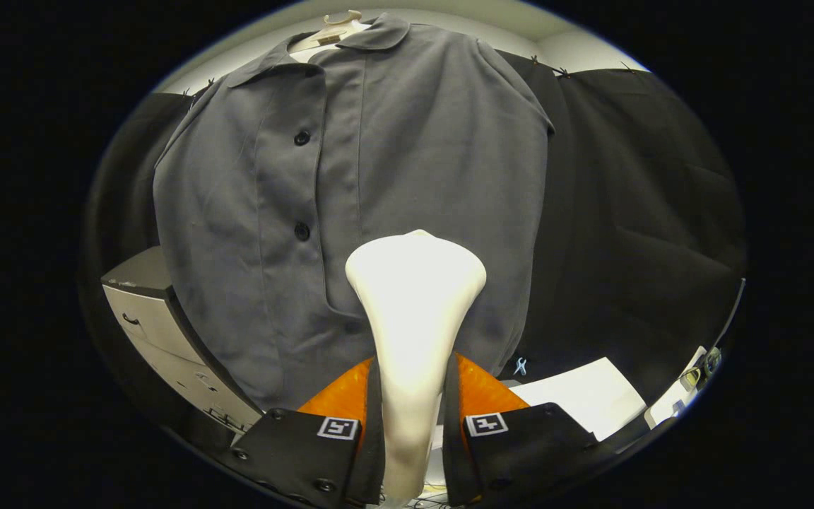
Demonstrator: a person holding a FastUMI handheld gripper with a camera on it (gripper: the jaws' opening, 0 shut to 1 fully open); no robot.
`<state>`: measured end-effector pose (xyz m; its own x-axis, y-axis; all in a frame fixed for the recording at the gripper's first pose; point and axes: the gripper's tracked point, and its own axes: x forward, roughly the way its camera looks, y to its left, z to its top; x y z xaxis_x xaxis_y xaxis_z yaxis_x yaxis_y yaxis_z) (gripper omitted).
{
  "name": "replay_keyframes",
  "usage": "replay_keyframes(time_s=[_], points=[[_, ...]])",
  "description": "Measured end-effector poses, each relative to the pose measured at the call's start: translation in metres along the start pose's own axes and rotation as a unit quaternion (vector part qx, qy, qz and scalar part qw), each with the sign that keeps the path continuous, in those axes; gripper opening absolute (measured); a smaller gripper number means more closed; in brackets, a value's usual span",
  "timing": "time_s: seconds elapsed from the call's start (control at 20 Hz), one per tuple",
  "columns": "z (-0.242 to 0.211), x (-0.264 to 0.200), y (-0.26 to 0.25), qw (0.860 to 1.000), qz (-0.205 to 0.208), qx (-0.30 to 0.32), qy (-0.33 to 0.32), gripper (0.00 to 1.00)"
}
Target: Iron the clothes twice with a garment steamer, once on the left side and once on the right side.
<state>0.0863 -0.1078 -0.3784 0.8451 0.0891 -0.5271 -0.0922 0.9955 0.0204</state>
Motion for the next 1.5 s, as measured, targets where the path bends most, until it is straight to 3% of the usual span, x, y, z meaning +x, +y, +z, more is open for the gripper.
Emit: replay_keyframes(time_s=[0.9, 1.5], points=[[-0.122, 0.01, -0.014, 0.996, -0.01, 0.006, 0.092, 0.42], [-0.161, -0.001, -0.013, 0.992, -0.021, 0.02, 0.122, 0.42]])
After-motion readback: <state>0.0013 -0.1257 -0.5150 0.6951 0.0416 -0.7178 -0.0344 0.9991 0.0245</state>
